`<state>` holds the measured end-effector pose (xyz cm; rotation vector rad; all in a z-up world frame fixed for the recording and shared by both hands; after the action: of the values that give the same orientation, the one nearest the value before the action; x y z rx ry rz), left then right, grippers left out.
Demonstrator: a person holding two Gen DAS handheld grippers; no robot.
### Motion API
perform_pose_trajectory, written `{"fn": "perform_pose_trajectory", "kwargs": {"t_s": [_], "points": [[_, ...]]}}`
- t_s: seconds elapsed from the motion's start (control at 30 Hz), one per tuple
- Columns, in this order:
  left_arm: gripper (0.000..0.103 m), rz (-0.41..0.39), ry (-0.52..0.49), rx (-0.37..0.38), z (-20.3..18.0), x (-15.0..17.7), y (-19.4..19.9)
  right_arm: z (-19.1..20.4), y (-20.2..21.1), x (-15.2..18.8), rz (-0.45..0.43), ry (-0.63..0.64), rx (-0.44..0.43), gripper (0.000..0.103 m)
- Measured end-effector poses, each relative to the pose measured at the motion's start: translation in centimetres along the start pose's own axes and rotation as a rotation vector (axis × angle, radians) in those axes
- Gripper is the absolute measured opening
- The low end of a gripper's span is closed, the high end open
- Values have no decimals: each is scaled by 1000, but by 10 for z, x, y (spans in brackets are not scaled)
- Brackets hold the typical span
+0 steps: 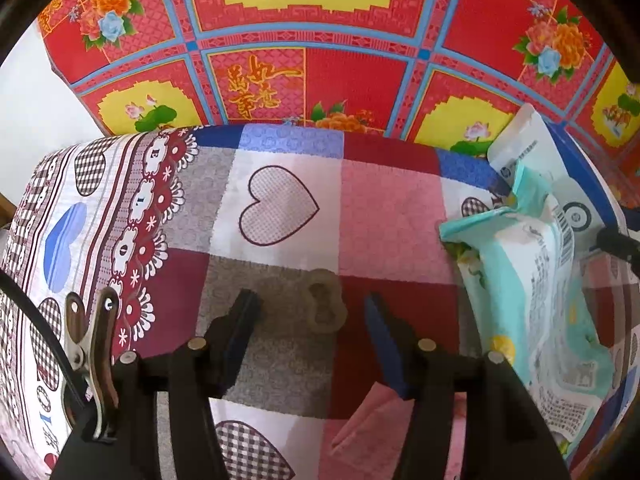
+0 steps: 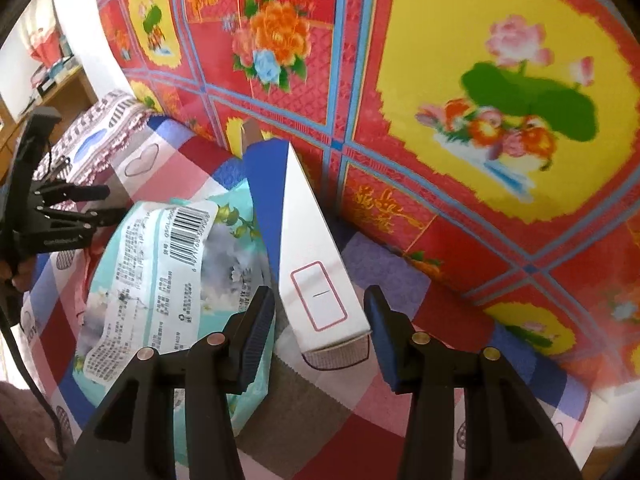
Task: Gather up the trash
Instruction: 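Close the left gripper on the beige clip while the right closes on the white box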
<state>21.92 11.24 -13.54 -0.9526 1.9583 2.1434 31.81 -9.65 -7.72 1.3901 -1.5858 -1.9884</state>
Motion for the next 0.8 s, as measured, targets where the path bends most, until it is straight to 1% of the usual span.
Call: {"fn": "perform_pose_trajectory", "kwargs": {"t_s": [0.03,0.1,0.17,0.23,0.3,0.43,0.6,0.7,0.8], "points": [[47,-10,3,-3,-1,-1,-1,1,-2,0,6,1,0,46],[41,-18,9,-2,4,-4,0,2,-6,0,9,0,-10,41],[36,-19,18,-6,7,-5,1,3,-6,0,3,-3,-22,40],[21,-17,25,-3,7,-6,3,5,-6,1,0,-5,-26,38],[14,-13,31,15,8,-5,5,6,-2,1,-14,-8,-29,37],[12,-14,35,56,7,-3,11,9,9,2,-52,-28,-18,34],[11,-42,15,103,3,4,31,11,29,9,-87,-42,22,32],[11,-61,10,120,0,14,49,8,42,15,-110,-86,42,32],[11,-77,11,150,4,15,64,6,56,23,-131,-133,60,32]]}}
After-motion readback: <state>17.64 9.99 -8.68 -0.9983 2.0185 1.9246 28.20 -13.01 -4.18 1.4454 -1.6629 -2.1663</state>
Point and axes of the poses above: each gripper's, at about its wrist camera, not at the fingertips, and y roughly against the way its jaws point, z to its left, x to its underside, the point moved 2 cm from there along -y, roughly the way its jaws point, and after that the axes turned 6 degrees about -z, right-handed, at the moved point
